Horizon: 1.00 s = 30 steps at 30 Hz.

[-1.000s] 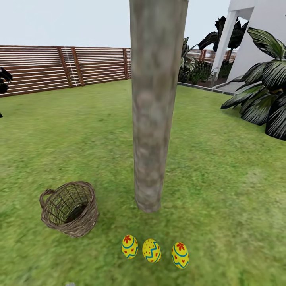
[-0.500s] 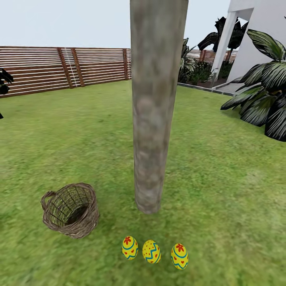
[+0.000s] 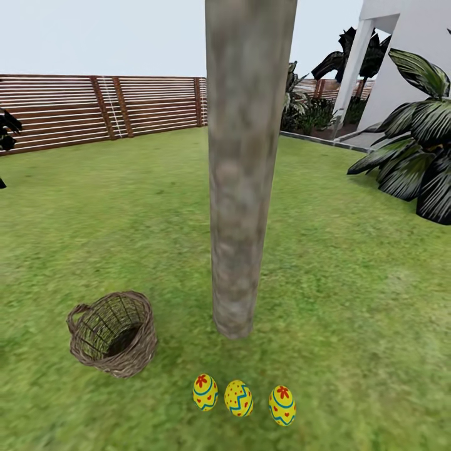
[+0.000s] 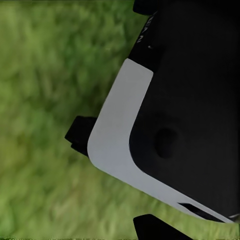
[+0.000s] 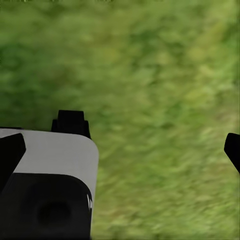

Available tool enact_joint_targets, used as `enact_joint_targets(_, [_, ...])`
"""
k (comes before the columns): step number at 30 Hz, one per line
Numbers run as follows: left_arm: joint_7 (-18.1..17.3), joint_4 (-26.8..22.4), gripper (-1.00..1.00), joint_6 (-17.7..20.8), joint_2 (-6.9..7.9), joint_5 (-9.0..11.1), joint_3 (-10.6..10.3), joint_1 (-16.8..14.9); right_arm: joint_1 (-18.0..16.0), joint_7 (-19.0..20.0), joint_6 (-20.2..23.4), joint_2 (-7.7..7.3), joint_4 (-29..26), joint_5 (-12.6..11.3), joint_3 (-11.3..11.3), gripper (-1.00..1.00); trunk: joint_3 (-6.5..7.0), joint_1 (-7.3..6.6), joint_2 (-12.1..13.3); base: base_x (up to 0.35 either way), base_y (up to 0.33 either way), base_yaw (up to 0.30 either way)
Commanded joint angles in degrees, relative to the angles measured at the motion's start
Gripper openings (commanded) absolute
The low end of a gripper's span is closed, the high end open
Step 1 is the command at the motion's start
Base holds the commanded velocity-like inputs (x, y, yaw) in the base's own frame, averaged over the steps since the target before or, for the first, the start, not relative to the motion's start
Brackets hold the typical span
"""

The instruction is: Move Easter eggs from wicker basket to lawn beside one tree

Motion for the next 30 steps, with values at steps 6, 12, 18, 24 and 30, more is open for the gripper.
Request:
enact_joint_targets(6, [0.0,1.6,1.0,-1.8,-0.97,0.2,-0.3,0.0,0.0,-0.1,0.1,0.0,0.1,-0.4,0.5,1.0,1.04,-1.33,2.4,0.0,0.0,0.0])
enact_joint_targets(12, [0.0,2.4,1.0,-2.2,-1.2,0.2,-0.3,0.0,0.0,-0.1,0.1,0.02,0.1,-0.4,0.5,1.0,2.12,-2.65,4.8,0.0,0.0,0.0])
enact_joint_targets(18, [0.0,2.6,1.0,-2.2,-1.6,0.2,-0.6,0.0,0.0,-0.1,0.1,0.02,0.1,-0.4,0.5,1.0,3.2,-3.96,7.2,0.0,0.0,0.0])
enact_joint_targets(24, [0.0,2.6,1.0,-2.2,-1.68,0.2,-0.6,0.1,0.0,-0.1,0.1,0.02,0.1,-0.4,0.5,1.0,4.27,-5.28,9.6,0.0,0.0,0.0])
enact_joint_targets(30, [0.0,2.6,1.0,-2.2,-1.87,0.2,-0.6,0.1,0.0,-0.1,0.1,0.0,0.1,-0.4,0.5,1.0,4.63,-5.72,10.4,0.0,0.0,0.0])
